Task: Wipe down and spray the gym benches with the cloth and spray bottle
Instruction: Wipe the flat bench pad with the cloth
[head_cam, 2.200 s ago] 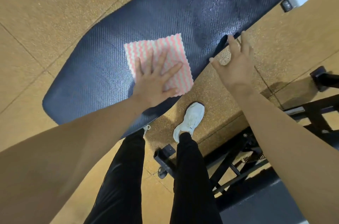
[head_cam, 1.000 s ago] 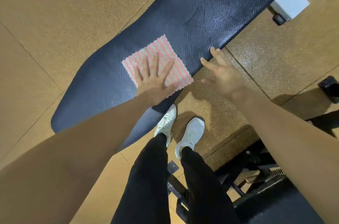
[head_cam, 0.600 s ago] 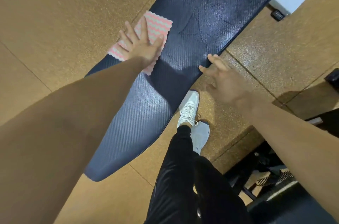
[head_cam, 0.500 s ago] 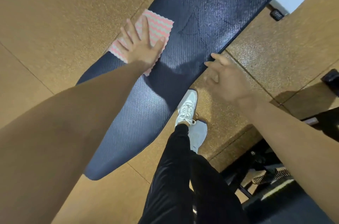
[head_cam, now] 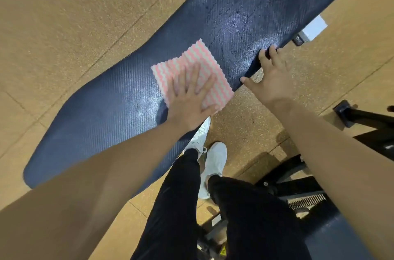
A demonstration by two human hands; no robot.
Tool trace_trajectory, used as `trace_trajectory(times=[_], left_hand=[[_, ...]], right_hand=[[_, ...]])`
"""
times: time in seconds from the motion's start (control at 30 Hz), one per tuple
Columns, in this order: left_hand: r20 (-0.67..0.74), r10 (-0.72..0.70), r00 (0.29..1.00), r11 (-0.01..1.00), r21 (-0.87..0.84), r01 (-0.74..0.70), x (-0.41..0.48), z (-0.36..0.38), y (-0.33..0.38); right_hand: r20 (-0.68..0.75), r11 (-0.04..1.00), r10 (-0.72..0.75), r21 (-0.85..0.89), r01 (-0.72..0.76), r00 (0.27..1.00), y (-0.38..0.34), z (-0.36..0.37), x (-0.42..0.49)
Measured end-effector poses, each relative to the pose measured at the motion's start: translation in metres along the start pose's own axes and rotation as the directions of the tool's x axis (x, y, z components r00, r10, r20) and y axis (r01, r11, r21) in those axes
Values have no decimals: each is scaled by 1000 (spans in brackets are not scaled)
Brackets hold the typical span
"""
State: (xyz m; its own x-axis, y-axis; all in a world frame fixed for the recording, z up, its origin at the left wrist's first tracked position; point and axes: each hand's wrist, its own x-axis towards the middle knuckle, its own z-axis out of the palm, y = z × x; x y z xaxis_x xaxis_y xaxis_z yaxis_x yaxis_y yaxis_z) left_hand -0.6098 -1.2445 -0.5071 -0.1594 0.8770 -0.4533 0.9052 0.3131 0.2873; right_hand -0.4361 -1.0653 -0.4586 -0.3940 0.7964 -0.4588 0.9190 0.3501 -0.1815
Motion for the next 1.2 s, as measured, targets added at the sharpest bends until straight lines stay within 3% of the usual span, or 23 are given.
trace_trajectory(times=[0.13,0.37,0.57,0.77,1.0,1.1,1.2], left_hand=[[-14,-33,999,999,41,34,16,-18,-14],[-58,-283,957,959,6,283,93,-67,-46],[-22,-353,935,931,-106,349,127,-89,-45],[-26,-260,965,965,-24,260,112,-72,-16],[29,-63,998,998,15,62,77,-35,50],[50,-26,998,999,45,23,61,-20,65],[55,-35,998,999,12,34,52,-15,71]], right_hand=[[32,1000,-6,11,6,999,1,-7,4],[18,1000,-8,17,8,1000,8,-3,6],[37,996,-16,85,13,999,15,-5,4],[27,978,-62,203,55,998,23,-6,3],[47,950,-118,297,99,992,34,-10,4],[48,891,-21,453,-3,999,44,-23,10],[-79,835,127,547,-63,989,54,-34,23]])
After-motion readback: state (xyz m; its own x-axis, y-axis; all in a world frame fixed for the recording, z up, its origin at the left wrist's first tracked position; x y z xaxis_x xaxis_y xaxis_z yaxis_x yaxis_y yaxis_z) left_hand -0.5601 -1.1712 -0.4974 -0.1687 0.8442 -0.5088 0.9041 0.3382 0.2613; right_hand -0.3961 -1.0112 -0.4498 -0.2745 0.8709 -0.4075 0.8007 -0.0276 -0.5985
